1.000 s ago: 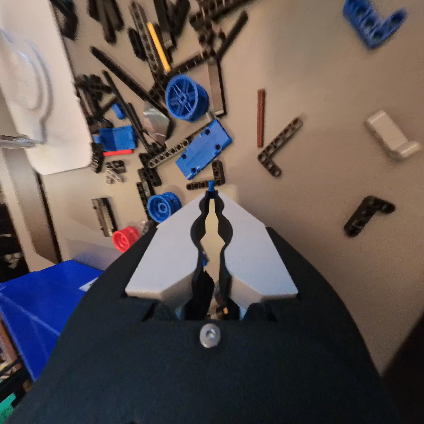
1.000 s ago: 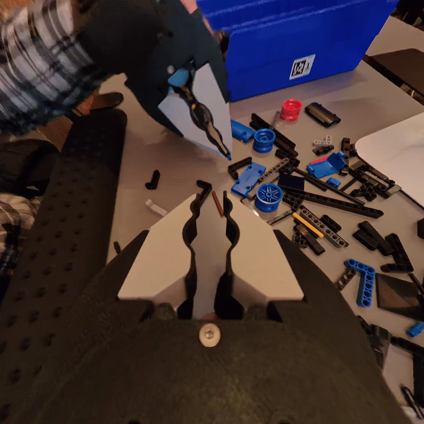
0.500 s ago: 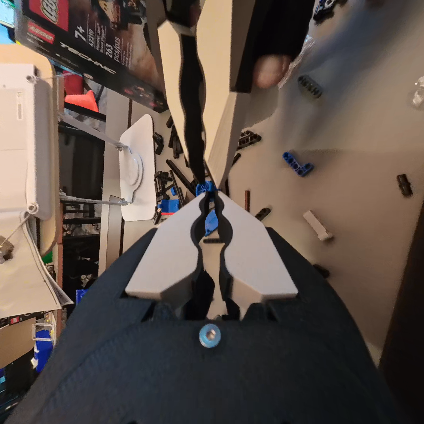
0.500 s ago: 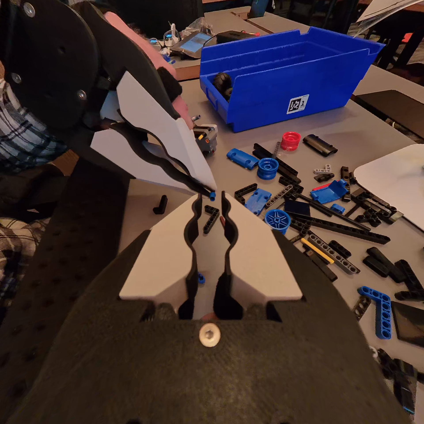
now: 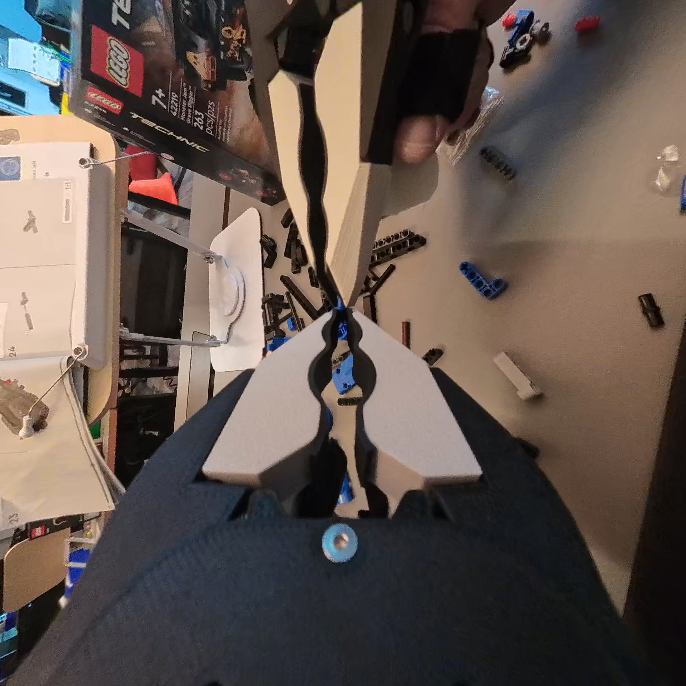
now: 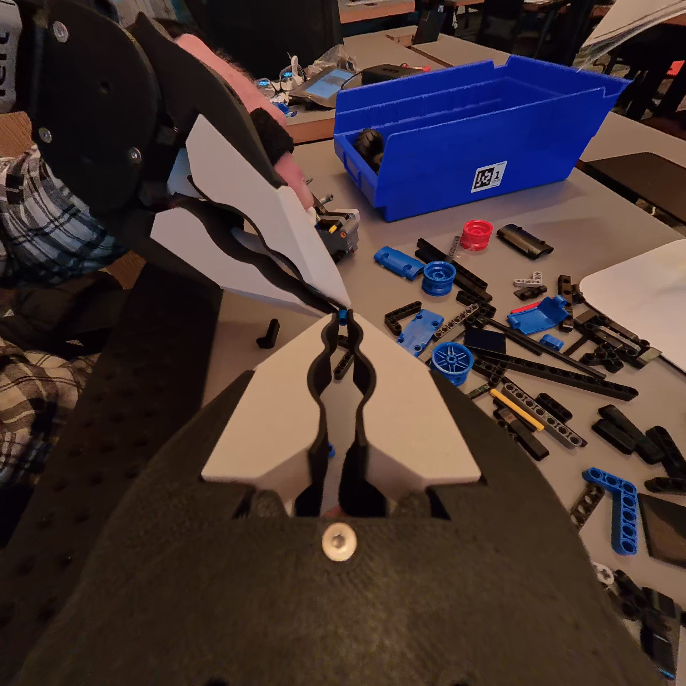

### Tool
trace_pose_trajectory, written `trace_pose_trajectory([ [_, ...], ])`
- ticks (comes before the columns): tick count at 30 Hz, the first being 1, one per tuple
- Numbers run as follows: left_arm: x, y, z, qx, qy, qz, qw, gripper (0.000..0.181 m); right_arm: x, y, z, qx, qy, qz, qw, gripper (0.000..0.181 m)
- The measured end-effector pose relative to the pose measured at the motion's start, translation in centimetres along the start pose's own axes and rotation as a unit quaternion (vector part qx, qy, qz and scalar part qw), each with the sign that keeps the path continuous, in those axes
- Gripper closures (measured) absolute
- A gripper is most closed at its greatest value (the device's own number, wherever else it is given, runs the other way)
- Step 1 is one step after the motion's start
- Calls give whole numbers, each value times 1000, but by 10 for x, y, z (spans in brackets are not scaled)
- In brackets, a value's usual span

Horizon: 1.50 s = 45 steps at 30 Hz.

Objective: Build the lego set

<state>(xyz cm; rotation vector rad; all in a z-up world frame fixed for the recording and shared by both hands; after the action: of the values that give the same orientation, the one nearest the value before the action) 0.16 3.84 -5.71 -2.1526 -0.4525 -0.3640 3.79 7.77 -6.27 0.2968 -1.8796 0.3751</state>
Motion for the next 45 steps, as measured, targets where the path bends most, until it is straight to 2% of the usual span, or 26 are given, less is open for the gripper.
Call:
trace_pose_trajectory([
  [2, 0, 1, -2, 0, 4, -12, 1000, 179, 1, -1, -1, 4, 0, 0, 1000, 178],
  [5, -11, 4, -6, -9, -28, -47, 998, 167, -2, 1, -2, 3, -6, -1, 1000, 178],
  [8, -24, 26, -15, -79, -47, -128, 987, 161, -3, 2, -4, 4, -10, -4, 1000, 178],
  [11, -35, 57, -19, -141, -69, -172, 972, 159, -6, 0, -2, 11, -25, -10, 1000, 178],
  [14, -36, 75, -21, -172, -61, -216, 959, 157, -15, -3, 2, 26, -54, -13, 998, 178],
  [16, -32, 79, -21, -169, -50, -233, 956, 159, -19, -6, 4, 23, -70, -25, 997, 178],
  [20, -38, 87, -13, -144, -93, -196, 965, 167, -20, -9, 6, 25, -75, -30, 996, 177],
  [24, -36, 92, -9, -116, -98, -158, 976, 174, -20, -8, 5, 22, -75, -29, 997, 178],
  [27, -39, 82, -6, -54, -120, -75, 988, 174, -21, -7, 6, 21, -76, -30, 996, 178],
  [29, -45, 82, 0, -42, -146, -24, 988, 173, -22, -7, 7, 20, -78, -32, 996, 178],
  [31, -44, 84, 2, -40, -144, 15, 989, 170, -23, -6, 6, 18, -80, -35, 996, 178],
  [36, -32, 91, -5, -73, -115, 28, 990, 160, -22, -6, 4, 16, -80, -35, 996, 178],
  [38, -33, 94, -7, -74, -109, 36, 991, 163, -23, -5, 5, 16, -81, -35, 996, 178],
  [41, -32, 101, -11, -109, -90, 0, 990, 170, -24, -6, 5, 19, -84, -34, 996, 178],
  [45, -32, 92, -16, -104, -71, -34, 991, 164, -24, -6, 6, 20, -84, -34, 996, 178],
])
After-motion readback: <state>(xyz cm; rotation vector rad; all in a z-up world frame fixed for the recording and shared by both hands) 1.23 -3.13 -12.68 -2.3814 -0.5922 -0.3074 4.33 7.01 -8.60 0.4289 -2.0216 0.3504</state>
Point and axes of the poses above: each gripper's, where its closed fingertips meet, z out along the fingers, x out of its top, y = z × x across the jaws, the point moved 4 cm from there along -z, back along the fingers, and after that the axes turned 2 degrees about x, right-handed, at the moved point
